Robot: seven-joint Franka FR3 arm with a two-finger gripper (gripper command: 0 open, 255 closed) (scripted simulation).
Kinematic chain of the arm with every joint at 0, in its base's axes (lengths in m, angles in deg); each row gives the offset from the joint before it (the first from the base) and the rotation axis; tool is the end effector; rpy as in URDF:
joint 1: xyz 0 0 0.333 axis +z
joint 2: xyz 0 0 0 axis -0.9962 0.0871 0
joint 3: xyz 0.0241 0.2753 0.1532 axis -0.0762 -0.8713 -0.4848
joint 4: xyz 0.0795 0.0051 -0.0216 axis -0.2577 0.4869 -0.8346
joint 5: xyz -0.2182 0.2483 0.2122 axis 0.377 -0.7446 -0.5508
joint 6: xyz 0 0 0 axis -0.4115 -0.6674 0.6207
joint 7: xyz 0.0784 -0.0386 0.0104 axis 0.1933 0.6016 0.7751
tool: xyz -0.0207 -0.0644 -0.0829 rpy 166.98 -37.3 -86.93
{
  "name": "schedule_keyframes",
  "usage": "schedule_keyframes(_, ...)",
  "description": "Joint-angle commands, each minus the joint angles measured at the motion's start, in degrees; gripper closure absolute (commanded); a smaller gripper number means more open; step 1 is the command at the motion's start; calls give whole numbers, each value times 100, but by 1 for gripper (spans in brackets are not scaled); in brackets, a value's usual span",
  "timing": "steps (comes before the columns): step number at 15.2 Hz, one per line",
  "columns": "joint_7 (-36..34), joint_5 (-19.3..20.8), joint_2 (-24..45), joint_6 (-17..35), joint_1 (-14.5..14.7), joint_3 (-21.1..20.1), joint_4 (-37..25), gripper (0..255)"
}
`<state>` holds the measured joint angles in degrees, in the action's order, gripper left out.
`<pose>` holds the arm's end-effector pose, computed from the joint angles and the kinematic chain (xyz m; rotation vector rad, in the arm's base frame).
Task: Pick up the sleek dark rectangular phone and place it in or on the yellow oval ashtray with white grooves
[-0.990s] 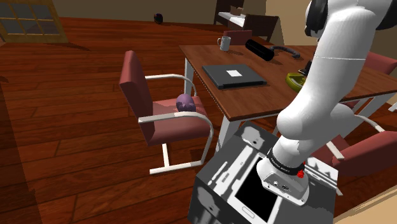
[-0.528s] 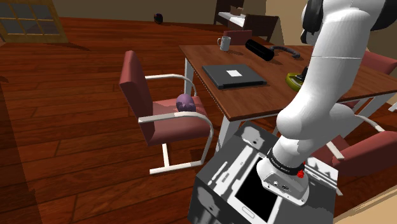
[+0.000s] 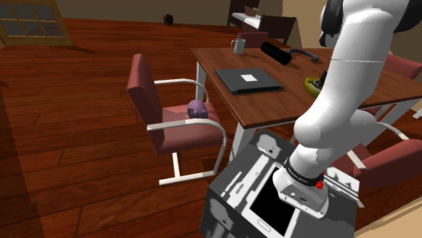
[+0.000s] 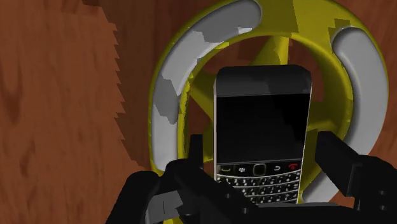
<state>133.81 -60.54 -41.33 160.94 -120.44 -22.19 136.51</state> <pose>0.0887 -0.6080 0.3835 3.0210 -0.5994 0.0238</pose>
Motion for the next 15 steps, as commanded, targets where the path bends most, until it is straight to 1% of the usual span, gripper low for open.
schedule_keyframes(1, 0, 0, 0, 0, 0, 0, 0, 0)
schedule_keyframes(5, 0, 0, 0, 0, 0, 0, 0, 0)
schedule_keyframes(9, -268, 417, -411, -568, 205, 217, -304, 0)
schedule_keyframes(15, -268, 418, -412, -568, 204, 216, -304, 0)
